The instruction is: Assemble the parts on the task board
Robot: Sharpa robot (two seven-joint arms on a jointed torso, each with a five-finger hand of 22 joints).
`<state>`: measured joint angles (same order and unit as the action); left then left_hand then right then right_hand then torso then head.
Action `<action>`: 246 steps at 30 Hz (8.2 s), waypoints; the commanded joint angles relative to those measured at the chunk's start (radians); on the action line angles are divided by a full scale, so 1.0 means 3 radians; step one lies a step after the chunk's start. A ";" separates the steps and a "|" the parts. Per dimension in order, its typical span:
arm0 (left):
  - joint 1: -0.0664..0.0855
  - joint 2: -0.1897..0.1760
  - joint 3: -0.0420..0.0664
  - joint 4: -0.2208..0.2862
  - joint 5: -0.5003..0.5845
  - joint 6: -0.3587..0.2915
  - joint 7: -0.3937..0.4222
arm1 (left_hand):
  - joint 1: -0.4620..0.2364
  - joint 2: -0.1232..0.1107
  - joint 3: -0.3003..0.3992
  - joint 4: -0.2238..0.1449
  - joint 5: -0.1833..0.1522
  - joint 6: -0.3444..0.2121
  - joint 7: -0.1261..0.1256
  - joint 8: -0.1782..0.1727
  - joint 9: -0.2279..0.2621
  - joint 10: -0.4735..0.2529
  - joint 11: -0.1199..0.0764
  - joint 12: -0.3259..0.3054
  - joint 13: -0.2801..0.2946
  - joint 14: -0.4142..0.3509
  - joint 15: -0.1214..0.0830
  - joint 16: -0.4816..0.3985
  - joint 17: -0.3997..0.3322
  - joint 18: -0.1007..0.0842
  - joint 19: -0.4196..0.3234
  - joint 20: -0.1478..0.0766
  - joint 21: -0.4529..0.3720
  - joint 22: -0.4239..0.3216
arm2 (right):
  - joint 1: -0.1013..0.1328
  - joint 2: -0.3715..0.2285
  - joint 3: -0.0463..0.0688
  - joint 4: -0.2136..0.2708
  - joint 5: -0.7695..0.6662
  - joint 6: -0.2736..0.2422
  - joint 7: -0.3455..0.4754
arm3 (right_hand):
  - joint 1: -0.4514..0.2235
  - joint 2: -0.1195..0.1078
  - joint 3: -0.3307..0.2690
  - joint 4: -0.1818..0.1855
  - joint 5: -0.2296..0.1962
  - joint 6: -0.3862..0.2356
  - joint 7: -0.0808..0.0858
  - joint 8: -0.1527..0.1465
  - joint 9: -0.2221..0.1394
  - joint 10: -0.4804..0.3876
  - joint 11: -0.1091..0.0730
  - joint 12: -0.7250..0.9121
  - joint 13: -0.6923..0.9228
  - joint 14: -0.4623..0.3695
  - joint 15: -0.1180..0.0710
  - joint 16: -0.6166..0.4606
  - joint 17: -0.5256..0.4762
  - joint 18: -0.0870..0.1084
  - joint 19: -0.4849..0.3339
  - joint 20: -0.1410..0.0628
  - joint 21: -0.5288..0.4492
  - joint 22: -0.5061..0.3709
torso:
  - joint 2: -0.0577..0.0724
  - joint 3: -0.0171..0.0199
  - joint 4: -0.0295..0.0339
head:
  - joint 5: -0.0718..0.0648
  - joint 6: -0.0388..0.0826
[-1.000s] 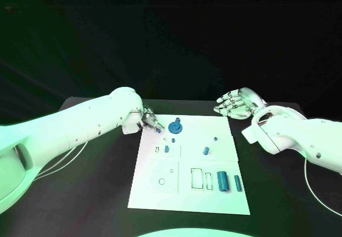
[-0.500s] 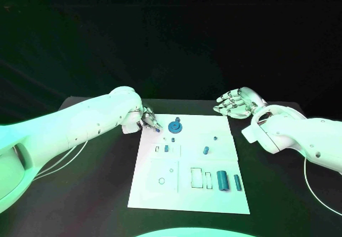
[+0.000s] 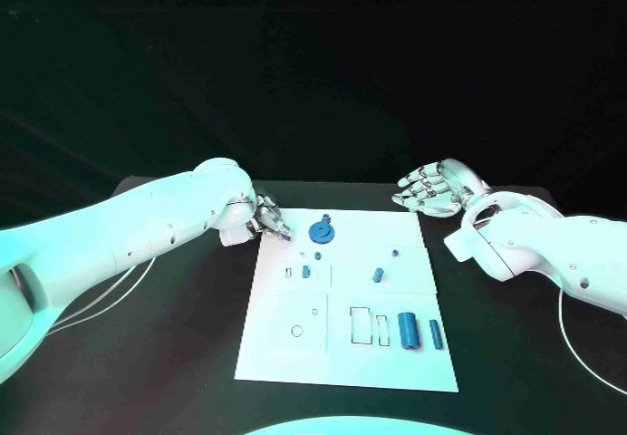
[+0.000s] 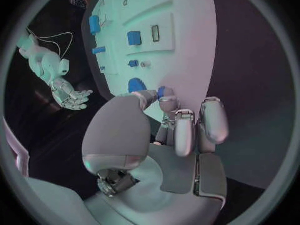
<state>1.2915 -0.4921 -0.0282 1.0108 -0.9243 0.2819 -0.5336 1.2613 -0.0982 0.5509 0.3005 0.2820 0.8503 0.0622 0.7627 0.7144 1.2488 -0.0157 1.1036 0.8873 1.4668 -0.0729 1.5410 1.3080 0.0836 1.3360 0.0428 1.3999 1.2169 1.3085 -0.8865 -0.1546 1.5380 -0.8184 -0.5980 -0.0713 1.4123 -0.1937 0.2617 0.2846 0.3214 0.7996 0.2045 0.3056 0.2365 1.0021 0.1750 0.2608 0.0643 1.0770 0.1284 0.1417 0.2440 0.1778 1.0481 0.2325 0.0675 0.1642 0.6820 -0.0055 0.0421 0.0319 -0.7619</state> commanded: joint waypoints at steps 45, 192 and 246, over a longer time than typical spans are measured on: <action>-0.0215 -0.0756 -0.0057 0.1407 -0.0371 -0.0379 0.0195 | -0.0275 -0.0038 0.0760 -0.0638 -0.0037 0.0050 -0.0035 0.0050 0.0016 0.0083 -0.0013 0.0069 0.0023 0.0298 0.0004 0.0016 0.0708 -0.0022 0.0034 -0.0002 0.0021 0.0067 | -0.0013 -0.0033 -0.0008 -0.0015 -0.0017 0.0082 0.0014 | 0.0000 -0.0016 0.0034 -0.0010 0.0060 0.0018 0.0117 -0.0017 -0.0010 0.0033 -0.0003 -0.0030 -0.0004 0.0005 -0.0004 -0.0026 -0.0018 0.0020 -0.0020 0.0007 -0.0004 -0.0022 | -0.0025 0.0001 0.0024 | 0.0040 -0.0068; -0.0216 -0.0621 -0.0109 0.1290 -0.0551 -0.0109 0.0084 | -0.0830 -0.0274 0.0168 -0.0356 -0.0077 0.0274 -0.0102 -0.0006 -0.0095 0.0257 -0.0062 0.0191 0.0204 0.0327 -0.0034 0.0066 0.0808 -0.0039 0.0091 -0.0041 0.0046 0.0147 | -0.0018 -0.0032 -0.0009 -0.0020 -0.0014 0.0090 0.0030 | -0.0017 -0.0026 0.0043 -0.0004 0.0095 0.0024 0.0119 -0.0026 -0.0020 0.0041 -0.0002 -0.0047 -0.0004 0.0016 -0.0003 -0.0042 -0.0040 0.0020 -0.0019 0.0008 -0.0001 -0.0052 | -0.0026 -0.0001 0.0023 | 0.0021 -0.0161; -0.0216 -0.0631 -0.0107 0.1304 -0.0508 -0.0065 0.0067 | -0.0657 -0.0084 0.1109 -0.0914 -0.0024 0.0296 -0.0101 0.0014 -0.0094 0.0354 -0.0069 0.0257 0.0347 0.0347 -0.0036 0.0099 0.0876 -0.0051 0.0130 -0.0044 0.0074 0.0213 | -0.0027 -0.0025 -0.0009 -0.0024 -0.0014 0.0094 0.0031 | -0.0016 -0.0030 0.0046 -0.0007 0.0097 0.0025 0.0118 -0.0028 -0.0022 0.0043 -0.0003 -0.0051 -0.0004 0.0019 -0.0003 -0.0046 -0.0046 0.0020 -0.0017 0.0008 0.0000 -0.0059 | -0.0027 0.0003 0.0024 | 0.0022 -0.0174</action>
<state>1.2281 -0.6831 -0.0594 1.3995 -1.0910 0.2317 -0.5113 1.0731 -0.1207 0.7109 0.2038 0.2742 0.9283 0.0389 0.7618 0.6865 1.3477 -0.0393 1.1743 0.9906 1.4670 -0.0803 1.5645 1.3073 0.0835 1.3669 0.0303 1.4163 1.2800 1.3009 -0.8943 -0.1575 1.5299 -0.8172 -0.5817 -0.0720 1.4123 -0.1937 0.2695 0.2814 0.3466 0.7995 0.2044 0.3017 0.2309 1.0092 0.1749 0.2490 0.0644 1.0770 0.1284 0.1340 0.2311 0.1779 1.0481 0.2325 0.0675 0.1474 0.6743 -0.0044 0.0487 0.0384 -0.8137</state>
